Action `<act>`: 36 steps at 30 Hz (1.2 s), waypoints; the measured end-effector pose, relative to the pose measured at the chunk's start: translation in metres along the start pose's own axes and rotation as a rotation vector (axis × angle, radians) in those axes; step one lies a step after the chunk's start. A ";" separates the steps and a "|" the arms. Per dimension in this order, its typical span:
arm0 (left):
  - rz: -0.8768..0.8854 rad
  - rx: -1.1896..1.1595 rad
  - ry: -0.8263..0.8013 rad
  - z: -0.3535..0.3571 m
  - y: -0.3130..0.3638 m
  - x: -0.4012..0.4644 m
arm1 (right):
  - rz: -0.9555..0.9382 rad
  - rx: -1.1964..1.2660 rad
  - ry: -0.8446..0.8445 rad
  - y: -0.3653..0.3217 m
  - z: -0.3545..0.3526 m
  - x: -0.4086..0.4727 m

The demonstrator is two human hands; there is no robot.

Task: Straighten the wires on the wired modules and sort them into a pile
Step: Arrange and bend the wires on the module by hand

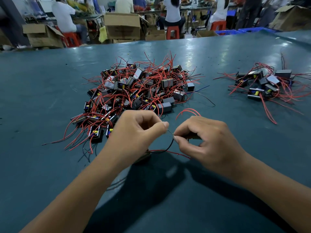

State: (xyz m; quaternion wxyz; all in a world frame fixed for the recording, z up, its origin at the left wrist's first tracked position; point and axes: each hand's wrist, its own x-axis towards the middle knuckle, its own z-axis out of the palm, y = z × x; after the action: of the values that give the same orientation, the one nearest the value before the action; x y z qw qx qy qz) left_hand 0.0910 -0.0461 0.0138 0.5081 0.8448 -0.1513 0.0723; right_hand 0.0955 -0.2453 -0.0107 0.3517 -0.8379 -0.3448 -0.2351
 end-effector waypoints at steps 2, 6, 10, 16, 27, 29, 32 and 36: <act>0.282 0.233 0.001 -0.011 0.002 0.002 | 0.048 0.059 -0.009 0.002 -0.002 0.000; 0.503 0.447 -0.065 -0.016 -0.004 0.005 | 0.078 0.115 -0.022 0.002 -0.003 0.000; 0.560 0.479 -0.067 -0.013 -0.007 0.005 | 0.064 0.137 -0.018 0.002 -0.003 0.001; 0.533 0.476 -0.083 -0.006 -0.005 0.004 | -0.003 0.067 0.010 0.001 -0.003 0.001; -0.109 -0.100 -0.242 0.002 0.002 -0.001 | -0.048 -0.015 0.049 0.000 -0.001 0.001; -0.295 -0.325 -0.261 0.005 0.003 -0.001 | -0.080 -0.046 0.043 0.000 -0.001 0.001; -0.475 -0.488 -0.273 0.011 0.003 -0.001 | -0.111 -0.079 0.032 0.000 0.000 0.001; -0.077 -0.041 -0.136 0.005 -0.003 0.000 | -0.005 0.026 0.036 0.002 0.001 0.000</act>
State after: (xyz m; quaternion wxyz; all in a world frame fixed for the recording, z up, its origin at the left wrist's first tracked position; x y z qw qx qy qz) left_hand 0.0919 -0.0492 0.0087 0.5162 0.8424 -0.1546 -0.0081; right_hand 0.0970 -0.2461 -0.0121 0.3679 -0.8282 -0.3434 -0.2465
